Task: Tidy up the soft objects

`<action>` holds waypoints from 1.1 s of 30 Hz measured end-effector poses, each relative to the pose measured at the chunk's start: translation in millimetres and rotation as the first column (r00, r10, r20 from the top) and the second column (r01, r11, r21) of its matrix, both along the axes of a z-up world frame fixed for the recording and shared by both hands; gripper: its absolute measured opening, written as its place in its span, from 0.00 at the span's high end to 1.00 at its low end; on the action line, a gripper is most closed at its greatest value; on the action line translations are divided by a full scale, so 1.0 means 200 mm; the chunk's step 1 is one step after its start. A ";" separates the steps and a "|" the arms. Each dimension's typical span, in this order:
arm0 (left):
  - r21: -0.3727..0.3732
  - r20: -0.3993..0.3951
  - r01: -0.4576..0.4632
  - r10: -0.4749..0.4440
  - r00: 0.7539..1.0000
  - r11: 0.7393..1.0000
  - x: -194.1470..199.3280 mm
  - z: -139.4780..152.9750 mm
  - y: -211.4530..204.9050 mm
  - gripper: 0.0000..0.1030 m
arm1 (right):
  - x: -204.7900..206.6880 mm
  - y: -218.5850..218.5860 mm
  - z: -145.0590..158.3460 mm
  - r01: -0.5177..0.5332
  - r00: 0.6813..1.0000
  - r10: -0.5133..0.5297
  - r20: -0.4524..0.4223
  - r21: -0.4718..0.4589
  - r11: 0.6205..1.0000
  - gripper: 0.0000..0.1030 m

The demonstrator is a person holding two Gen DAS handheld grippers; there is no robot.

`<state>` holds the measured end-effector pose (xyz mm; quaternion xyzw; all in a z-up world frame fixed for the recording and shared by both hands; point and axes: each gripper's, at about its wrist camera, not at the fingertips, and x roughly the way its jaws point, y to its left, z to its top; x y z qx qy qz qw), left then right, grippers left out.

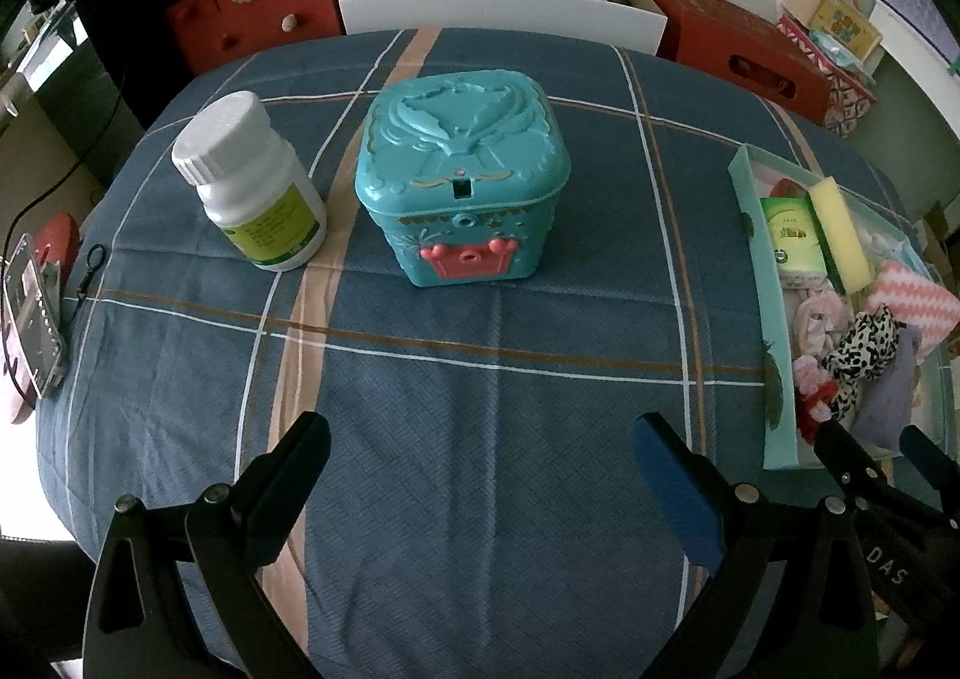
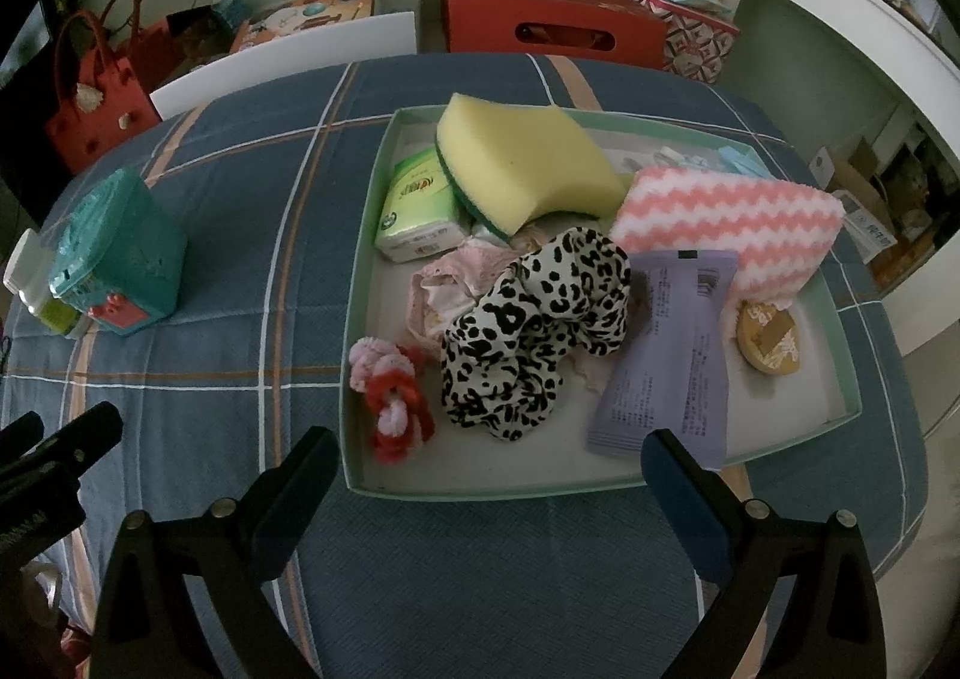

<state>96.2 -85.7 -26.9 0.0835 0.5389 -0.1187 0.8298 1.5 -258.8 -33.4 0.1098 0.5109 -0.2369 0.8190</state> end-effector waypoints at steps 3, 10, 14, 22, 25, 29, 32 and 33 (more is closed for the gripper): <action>0.000 -0.001 0.002 -0.002 1.000 1.000 0.00 0.00 0.00 0.03 | 0.00 0.00 0.00 -0.001 1.000 0.001 -0.001 -0.002 1.000 0.01; 0.016 0.004 0.003 -0.003 1.000 1.000 -0.01 0.00 -0.01 0.03 | 0.00 0.00 0.00 0.000 1.000 0.000 -0.001 -0.001 1.000 0.01; 0.027 -0.002 0.002 -0.002 1.000 1.000 -0.01 0.00 -0.01 0.03 | 0.00 0.00 0.00 -0.001 1.000 0.001 -0.002 -0.001 1.000 0.01; 0.033 -0.008 0.002 -0.002 1.000 0.999 -0.01 -0.01 -0.01 0.03 | 0.00 0.00 0.00 -0.001 1.000 0.001 -0.001 0.000 1.000 0.01; 0.040 -0.009 0.002 -0.002 1.000 0.999 0.00 -0.01 -0.01 0.03 | 0.00 0.00 0.00 0.000 1.000 0.000 0.001 0.002 1.000 0.01; 0.044 -0.004 0.001 -0.001 1.000 0.999 0.00 -0.02 -0.01 0.03 | -0.01 -0.02 0.00 0.006 1.000 -0.006 0.004 0.002 1.000 0.01; 0.042 0.015 0.010 -0.011 1.000 0.999 -0.01 -0.01 -0.01 0.03 | -0.02 -0.03 0.00 0.021 1.000 -0.021 0.009 0.001 1.000 0.01; 0.037 0.012 0.014 -0.014 1.000 0.999 -0.01 -0.01 -0.01 0.03 | -0.02 -0.04 0.00 0.026 1.000 -0.026 0.009 0.000 1.000 0.01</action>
